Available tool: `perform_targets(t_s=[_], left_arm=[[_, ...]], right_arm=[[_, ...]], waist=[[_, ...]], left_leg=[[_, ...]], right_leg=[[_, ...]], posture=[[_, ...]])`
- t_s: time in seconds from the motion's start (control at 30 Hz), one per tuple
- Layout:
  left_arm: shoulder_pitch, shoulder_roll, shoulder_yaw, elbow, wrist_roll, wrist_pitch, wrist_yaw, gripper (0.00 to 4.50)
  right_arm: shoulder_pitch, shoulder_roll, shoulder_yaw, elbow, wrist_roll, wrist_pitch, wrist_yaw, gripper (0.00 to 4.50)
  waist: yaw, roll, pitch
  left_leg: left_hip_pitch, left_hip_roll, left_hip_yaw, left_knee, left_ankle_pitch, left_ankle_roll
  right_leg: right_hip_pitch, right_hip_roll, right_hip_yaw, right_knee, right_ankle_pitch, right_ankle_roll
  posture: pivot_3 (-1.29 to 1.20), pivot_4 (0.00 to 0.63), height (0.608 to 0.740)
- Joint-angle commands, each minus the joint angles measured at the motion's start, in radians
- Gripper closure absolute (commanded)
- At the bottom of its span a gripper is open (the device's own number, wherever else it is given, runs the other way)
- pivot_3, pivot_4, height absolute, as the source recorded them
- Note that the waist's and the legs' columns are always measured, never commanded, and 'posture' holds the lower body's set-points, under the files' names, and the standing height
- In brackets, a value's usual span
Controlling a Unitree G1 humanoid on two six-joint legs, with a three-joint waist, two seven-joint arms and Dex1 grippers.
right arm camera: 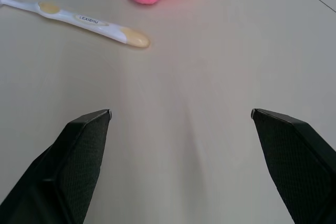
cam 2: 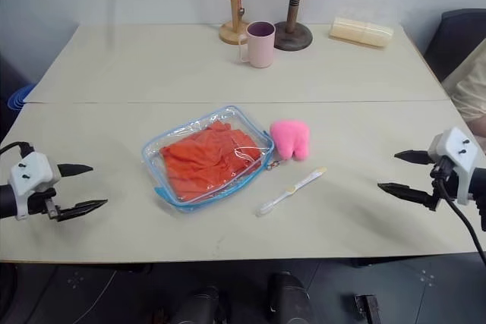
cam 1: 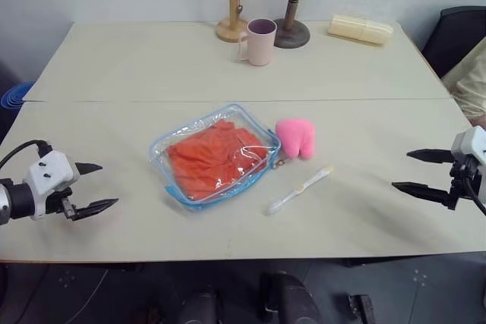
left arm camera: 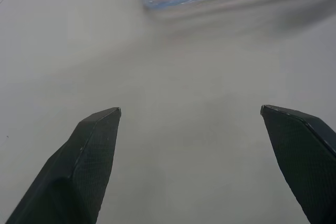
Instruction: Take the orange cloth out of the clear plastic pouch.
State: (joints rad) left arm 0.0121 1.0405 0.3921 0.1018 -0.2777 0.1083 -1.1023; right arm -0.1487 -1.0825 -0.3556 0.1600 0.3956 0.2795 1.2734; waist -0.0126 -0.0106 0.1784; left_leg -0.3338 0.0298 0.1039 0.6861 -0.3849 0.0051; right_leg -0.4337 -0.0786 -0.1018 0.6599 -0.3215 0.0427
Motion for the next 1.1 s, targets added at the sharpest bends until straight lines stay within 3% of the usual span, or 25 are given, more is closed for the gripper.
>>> perform_targets(t_s=[0.03,0.67,0.97,1.1], left_arm=[[0.001,0.011,0.015,0.005,0.005,-0.023,-0.003,0.0],[0.035,0.003,0.034,-0.033,-0.018,0.043,0.005,0.0],[0.025,-0.016,0.067,-0.191,-0.191,0.233,-0.018,0.0],[-0.045,0.006,0.039,-0.399,-0.381,0.416,-0.031,0.0]], right_arm=[[-0.005,-0.019,-0.033,-0.009,0.005,-0.017,0.0,0.02],[-0.031,-0.016,-0.016,0.01,-0.002,-0.015,0.005,0.02],[-0.067,-0.028,-0.002,-0.034,0.011,0.025,0.033,0.02],[-0.15,-0.024,0.058,-0.154,0.029,0.047,0.046,0.02]], waist=[[0.0,0.0,0.0],[-0.002,0.0,0.0],[-0.001,0.0,0.0],[-0.008,0.0,0.0]], left_leg=[[0.0,0.0,0.0,0.0,0.0,0.0],[0.0,0.0,0.0,0.0,0.0,0.0],[0.0,0.0,-0.001,0.0,0.0,0.0],[0.0,0.0,-0.002,0.001,0.0,0.0]], right_leg=[[0.0,0.0,0.0,0.0,0.0,0.0],[0.0,0.0,0.0,0.0,0.0,0.0],[0.001,0.0,0.0,0.0,0.0,0.0],[0.001,0.0,0.0,0.0,0.0,0.0]], posture=[[0.0,0.15,0.74],[0.0,0.15,0.74],[0.0,0.15,0.74],[0.0,0.15,0.74]])
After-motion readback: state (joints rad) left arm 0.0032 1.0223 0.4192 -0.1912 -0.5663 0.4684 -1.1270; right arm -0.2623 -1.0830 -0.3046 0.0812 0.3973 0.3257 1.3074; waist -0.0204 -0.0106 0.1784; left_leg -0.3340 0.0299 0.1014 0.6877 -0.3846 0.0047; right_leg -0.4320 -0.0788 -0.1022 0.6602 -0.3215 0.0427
